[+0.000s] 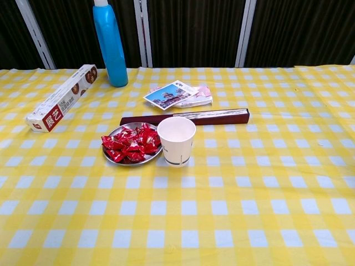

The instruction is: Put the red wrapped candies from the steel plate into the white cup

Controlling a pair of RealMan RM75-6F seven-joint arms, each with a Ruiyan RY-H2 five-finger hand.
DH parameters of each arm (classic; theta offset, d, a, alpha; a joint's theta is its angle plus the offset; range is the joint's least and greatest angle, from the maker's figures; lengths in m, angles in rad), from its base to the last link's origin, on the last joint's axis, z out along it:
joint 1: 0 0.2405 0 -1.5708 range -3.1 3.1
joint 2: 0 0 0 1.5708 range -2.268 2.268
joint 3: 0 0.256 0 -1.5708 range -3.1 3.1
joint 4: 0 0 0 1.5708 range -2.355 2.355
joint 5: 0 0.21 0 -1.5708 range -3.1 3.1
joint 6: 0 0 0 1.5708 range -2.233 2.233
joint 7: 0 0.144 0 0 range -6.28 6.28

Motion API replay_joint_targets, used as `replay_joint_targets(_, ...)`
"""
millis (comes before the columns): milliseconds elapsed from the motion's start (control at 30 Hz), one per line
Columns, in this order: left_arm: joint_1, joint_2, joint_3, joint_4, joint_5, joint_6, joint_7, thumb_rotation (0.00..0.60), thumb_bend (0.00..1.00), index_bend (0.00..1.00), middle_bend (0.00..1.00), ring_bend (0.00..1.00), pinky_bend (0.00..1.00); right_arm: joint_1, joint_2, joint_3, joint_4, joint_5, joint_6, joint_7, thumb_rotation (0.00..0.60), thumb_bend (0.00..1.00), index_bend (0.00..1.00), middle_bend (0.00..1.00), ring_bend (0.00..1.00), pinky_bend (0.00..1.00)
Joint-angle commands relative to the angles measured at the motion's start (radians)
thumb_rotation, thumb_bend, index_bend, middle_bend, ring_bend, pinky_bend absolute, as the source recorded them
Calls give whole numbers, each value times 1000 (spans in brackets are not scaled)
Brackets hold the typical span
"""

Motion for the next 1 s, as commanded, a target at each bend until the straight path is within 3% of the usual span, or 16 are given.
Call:
replay_joint_targets(33,0,0,0,0,0,0,1,600,152,0,0,0,77,0,0,0,0,-1,1,0,600,387,0,0,0,0)
replay_joint_targets(467,-11,1,-4,-8,-5,-17,24,600,152,0,0,0,77,-2,-1,0,0,-4,6,-4,600,388,0,0,0,0)
replay_joint_targets(567,-29,4,-18,-28,-9,-31,51,600,152,0,19,49,180,-2,-1,-1,-2,-3,5,-3,600,387,0,0,0,0)
replay_joint_targets(667,-59,8,-42,-55,-14,-51,91,600,152,0,209,296,436,-1,0,-1,-3,-6,5,0,600,388,0,0,0,0)
replay_joint_targets(767,-128,11,-93,-109,-43,-118,169,600,152,0,574,635,696,2,-1,-2,-3,-4,-2,3,600,387,0,0,0,0)
replay_joint_targets(833,-180,14,-120,-155,-85,-192,208,600,154,0,714,746,792,4,0,-1,-4,0,-7,9,600,387,0,0,0,0)
replay_joint_targets(1000,-330,11,-193,-250,-271,-405,335,600,162,2,826,848,882,4,7,2,-10,6,-6,26,600,388,0,0,0,0)
